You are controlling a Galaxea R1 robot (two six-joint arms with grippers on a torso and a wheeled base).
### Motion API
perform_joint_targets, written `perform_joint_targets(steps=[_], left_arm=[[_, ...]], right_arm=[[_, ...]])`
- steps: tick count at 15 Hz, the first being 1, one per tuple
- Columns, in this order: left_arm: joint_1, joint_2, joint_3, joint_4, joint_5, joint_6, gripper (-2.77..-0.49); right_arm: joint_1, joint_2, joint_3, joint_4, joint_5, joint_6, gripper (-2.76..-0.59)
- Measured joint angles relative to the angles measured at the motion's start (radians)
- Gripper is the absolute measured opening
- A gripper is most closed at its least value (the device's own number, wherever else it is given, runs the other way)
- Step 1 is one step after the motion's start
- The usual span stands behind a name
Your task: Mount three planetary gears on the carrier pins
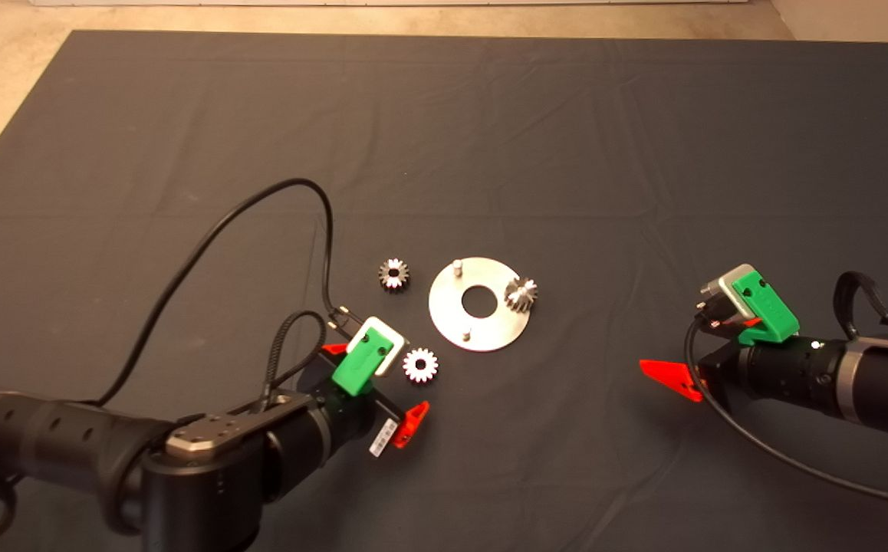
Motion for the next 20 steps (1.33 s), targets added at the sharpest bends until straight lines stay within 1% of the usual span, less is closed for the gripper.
perform_joint_targets(steps=[2, 4, 9, 11, 13, 15, 16, 18, 20], left_arm=[[0.000, 0.034, -0.027, 0.000, -0.002, 0.000, -0.51], [0.000, 0.057, -0.034, -0.001, -0.003, 0.001, -0.51], [0.000, 0.060, -0.037, -0.001, -0.003, 0.001, -0.51], [0.001, 0.075, -0.058, -0.001, -0.001, 0.001, -0.51], [0.012, 0.093, -0.078, -0.003, -0.002, 0.010, -0.51], [0.014, 0.094, -0.085, -0.004, -0.006, 0.024, -0.51], [0.014, 0.094, -0.091, -0.010, -0.005, 0.027, -0.51], [0.014, 0.094, -0.095, -0.031, -0.009, 0.029, -0.51], [0.014, 0.094, -0.105, -0.037, -0.016, 0.031, -0.51]], right_arm=[[0.000, 0.000, 0.000, 0.000, -0.002, 0.000, -0.76], [0.000, 0.000, 0.000, -0.001, 0.000, -0.001, -0.76], [0.000, 0.000, 0.000, -0.002, -0.001, -0.001, -0.76], [0.001, 0.000, 0.000, -0.003, -0.002, -0.001, -0.76], [0.004, 0.000, 0.000, -0.004, -0.001, -0.001, -0.76], [0.004, 0.000, 0.000, -0.004, -0.001, -0.001, -0.76], [0.004, 0.000, 0.000, -0.004, -0.002, -0.001, -0.76], [0.004, 0.000, 0.000, -0.004, -0.002, -0.001, -0.76], [0.004, 0.000, 0.000, -0.004, -0.001, -0.001, -0.76]])
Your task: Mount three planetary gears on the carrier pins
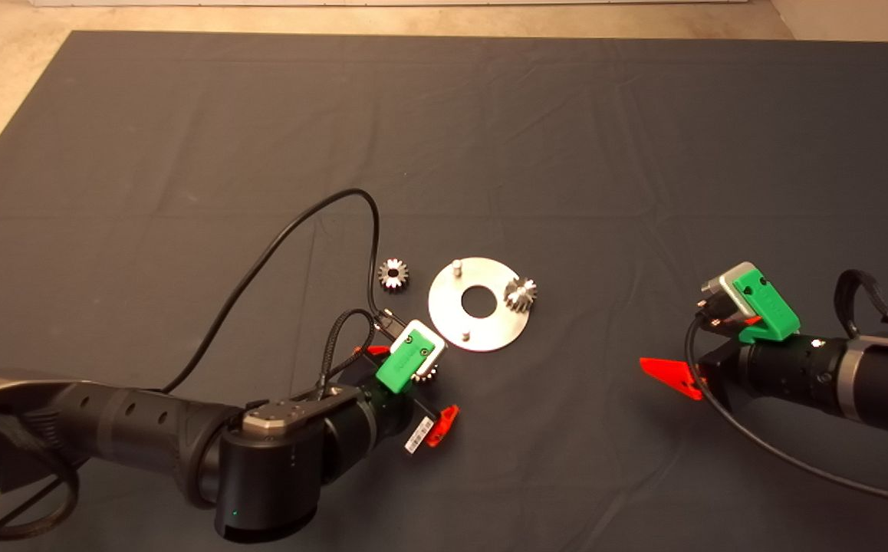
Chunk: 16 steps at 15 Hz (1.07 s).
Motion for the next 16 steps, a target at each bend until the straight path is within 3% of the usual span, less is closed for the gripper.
perform_joint_targets(steps=[3, 6, 12, 14, 16], left_arm=[[0.000, 0.000, -0.027, -0.014, -0.027, 0.015, -0.51], [0.000, 0.012, -0.059, -0.072, -0.058, 0.062, -0.51], [-0.003, 0.013, -0.062, -0.079, -0.063, 0.065, -0.51], [-0.023, 0.013, -0.062, -0.117, -0.063, 0.065, -0.51], [-0.088, 0.013, -0.063, -0.173, -0.063, 0.067, -0.51]], right_arm=[[0.001, 0.000, 0.000, 0.000, 0.000, 0.000, -0.76], [0.001, 0.000, 0.000, 0.000, 0.000, 0.000, -0.76], [0.001, 0.000, 0.000, 0.000, 0.000, 0.000, -0.76], [0.001, 0.000, 0.000, 0.000, 0.000, 0.000, -0.76], [0.001, 0.000, 0.000, 0.000, 0.000, 0.000, -0.76]])
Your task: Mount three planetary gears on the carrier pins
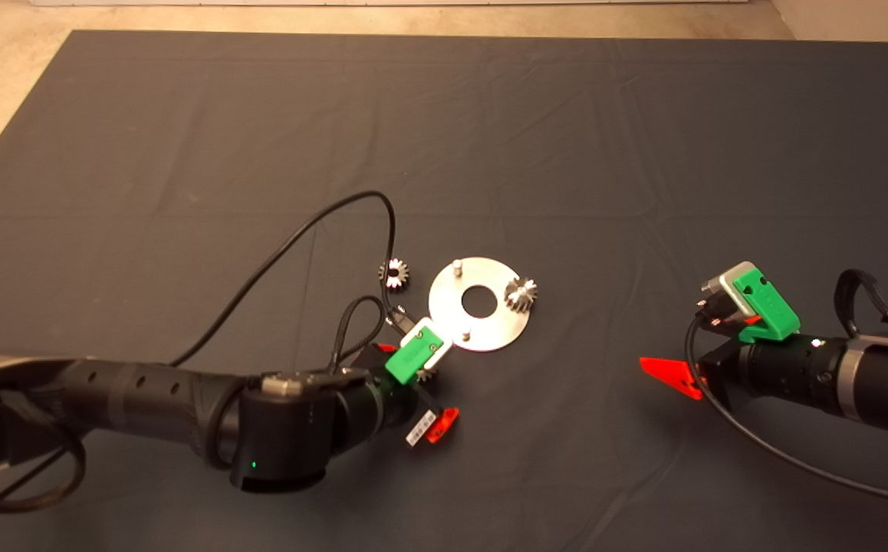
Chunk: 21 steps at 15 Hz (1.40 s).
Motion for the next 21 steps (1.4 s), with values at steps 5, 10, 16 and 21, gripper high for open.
perform_joint_targets(steps=[5, 10, 16, 21], left_arm=[[-0.053, -0.005, 0.000, -0.041, -0.001, 0.012, -0.51], [-0.053, -0.004, 0.018, -0.042, -0.001, 0.012, -0.51], [-0.045, -0.005, 0.019, -0.040, 0.000, 0.016, -0.60], [-0.034, -0.007, 0.019, -0.040, 0.000, 0.016, -0.81]], right_arm=[[0.000, 0.000, 0.000, 0.000, 0.000, 0.000, -0.76], [0.000, 0.000, 0.000, 0.000, 0.000, 0.000, -0.76], [0.000, 0.000, 0.000, 0.000, -0.003, 0.000, -0.76], [0.000, -0.001, 0.000, 0.000, -0.004, 0.000, -0.76]])
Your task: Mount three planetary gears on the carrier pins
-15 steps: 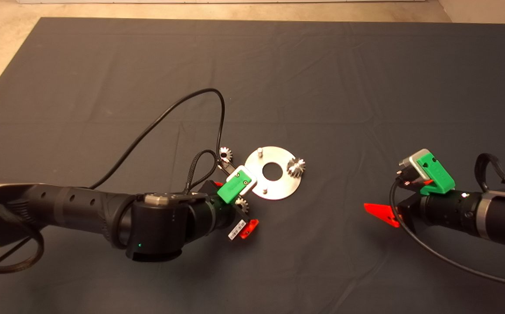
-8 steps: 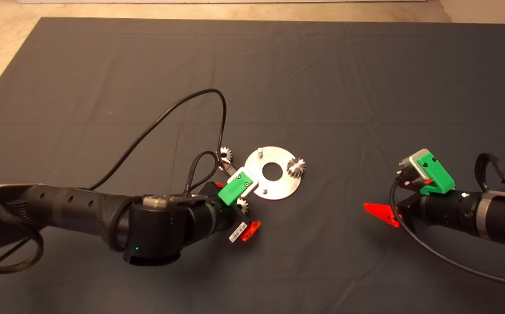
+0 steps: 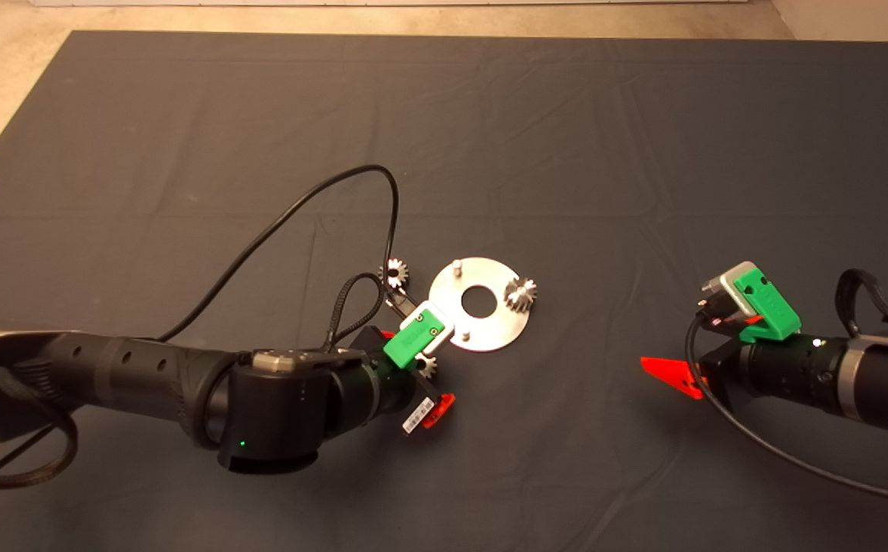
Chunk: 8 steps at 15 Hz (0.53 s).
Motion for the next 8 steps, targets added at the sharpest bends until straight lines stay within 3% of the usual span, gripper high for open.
perform_joint_targets(steps=[6, 8], left_arm=[[0.001, -0.001, 0.000, 0.001, 0.000, 0.000, -0.88], [0.013, -0.001, 0.000, 0.006, 0.000, 0.000, -0.92]], right_arm=[[0.000, 0.000, 0.000, 0.000, 0.000, 0.000, -0.76], [0.000, 0.000, 0.000, 0.000, 0.000, 0.000, -0.76]])
